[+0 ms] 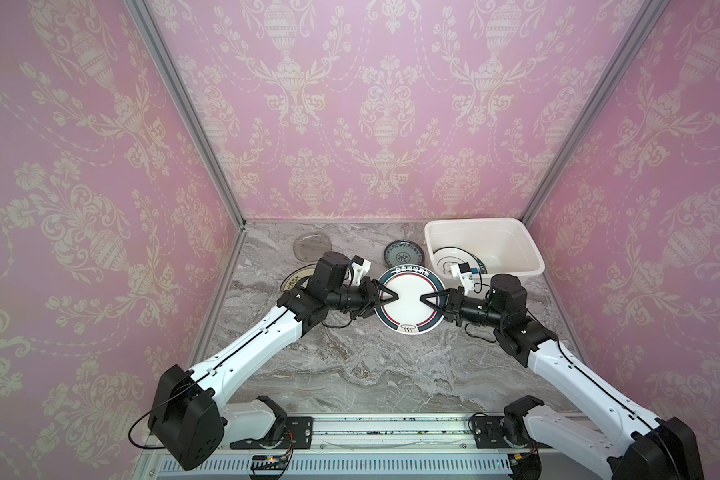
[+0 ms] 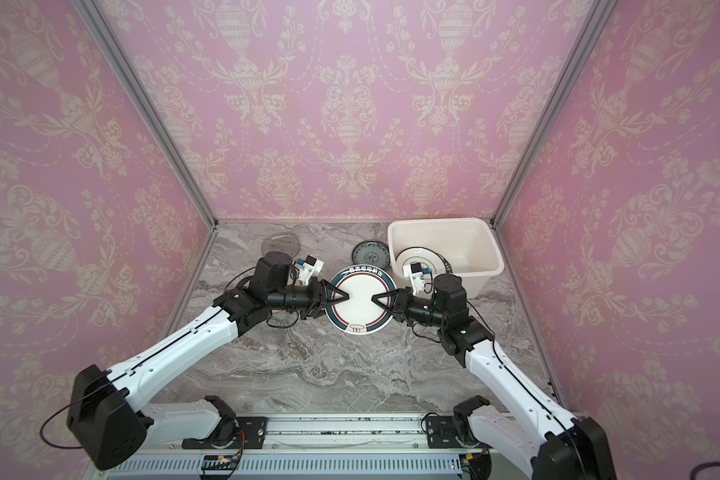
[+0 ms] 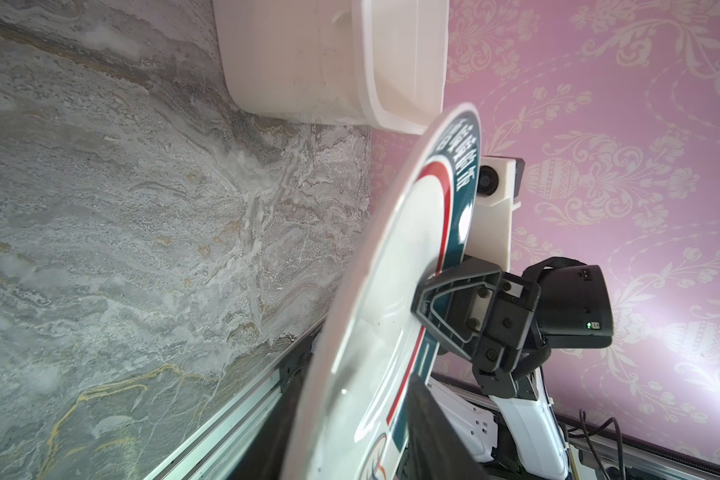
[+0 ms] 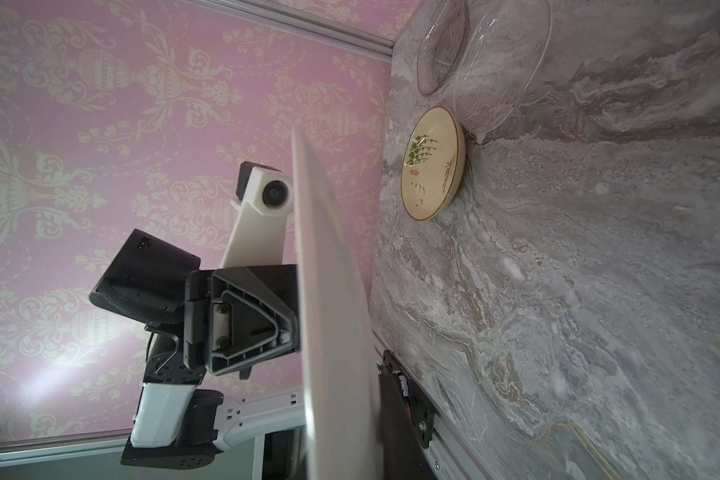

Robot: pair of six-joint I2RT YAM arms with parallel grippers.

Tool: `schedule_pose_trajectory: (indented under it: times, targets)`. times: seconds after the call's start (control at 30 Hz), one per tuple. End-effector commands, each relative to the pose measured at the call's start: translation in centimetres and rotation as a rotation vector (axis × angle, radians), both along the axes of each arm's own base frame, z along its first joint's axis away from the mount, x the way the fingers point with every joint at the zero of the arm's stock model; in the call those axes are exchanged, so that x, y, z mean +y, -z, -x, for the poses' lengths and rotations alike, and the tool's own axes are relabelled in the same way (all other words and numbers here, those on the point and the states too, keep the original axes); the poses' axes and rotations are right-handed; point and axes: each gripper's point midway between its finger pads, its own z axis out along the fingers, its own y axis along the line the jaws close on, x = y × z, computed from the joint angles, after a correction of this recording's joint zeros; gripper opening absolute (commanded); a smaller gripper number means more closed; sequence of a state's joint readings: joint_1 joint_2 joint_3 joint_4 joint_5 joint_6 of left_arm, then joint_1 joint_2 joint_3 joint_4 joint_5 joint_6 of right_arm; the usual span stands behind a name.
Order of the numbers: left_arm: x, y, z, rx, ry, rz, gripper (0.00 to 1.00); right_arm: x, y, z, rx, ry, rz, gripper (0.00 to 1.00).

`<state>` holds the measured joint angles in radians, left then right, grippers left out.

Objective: Place the plates into the plastic bin on the countertop
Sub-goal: 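Carry the plate with the right gripper into the bin while the left gripper releases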

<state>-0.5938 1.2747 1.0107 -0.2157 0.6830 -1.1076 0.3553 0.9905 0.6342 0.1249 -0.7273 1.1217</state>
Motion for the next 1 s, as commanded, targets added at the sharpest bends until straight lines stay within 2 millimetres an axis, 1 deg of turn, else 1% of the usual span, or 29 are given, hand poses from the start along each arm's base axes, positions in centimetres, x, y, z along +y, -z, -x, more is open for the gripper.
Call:
schedule_pose_trajectory:
  times: [0.0, 0.07, 0.2, 0.43, 0.53, 0.63, 0.77, 0.87, 0.97]
  targets:
    - [0.6, -1.7, -0.2, -0.090, -0.030, -0.010, 0.59, -0.5, -1.4, -0.4, -0.064, 0.033, 0.051, 0.00]
    - [1.0, -2.6, -0.5, -0.136, -0.049, -0.016, 0.66, -0.8, -1.6, -0.4, -0.063, 0.045, 0.068, 0.00]
    - [1.7, -4.3, -0.9, -0.212, -0.080, -0.020, 0.73, -1.1, -2.3, -0.7, -0.079, 0.061, 0.103, 0.00]
    - [2.3, -6.6, -1.7, -0.326, -0.123, -0.004, 0.77, -1.4, -3.9, -1.6, -0.112, 0.068, 0.169, 0.00]
    - [2.2, -7.7, -2.0, -0.375, -0.124, 0.011, 0.79, -1.5, -4.7, -2.3, -0.127, 0.074, 0.200, 0.00]
    - [2.2, -8.7, -2.2, -0.420, -0.122, 0.018, 0.85, -2.0, -5.5, -3.3, -0.139, 0.094, 0.219, 0.00]
    - [2.3, -9.5, -2.3, -0.473, -0.116, 0.011, 0.89, -3.5, -6.8, -5.1, -0.147, 0.150, 0.211, 0.00]
    - [2.4, -9.9, -2.3, -0.507, -0.114, -0.003, 0.92, -5.3, -7.9, -6.7, -0.153, 0.210, 0.201, 0.00]
    - [2.5, -9.9, -2.5, -0.519, -0.111, -0.030, 0.94, -7.6, -8.8, -8.1, -0.152, 0.285, 0.205, 0.00]
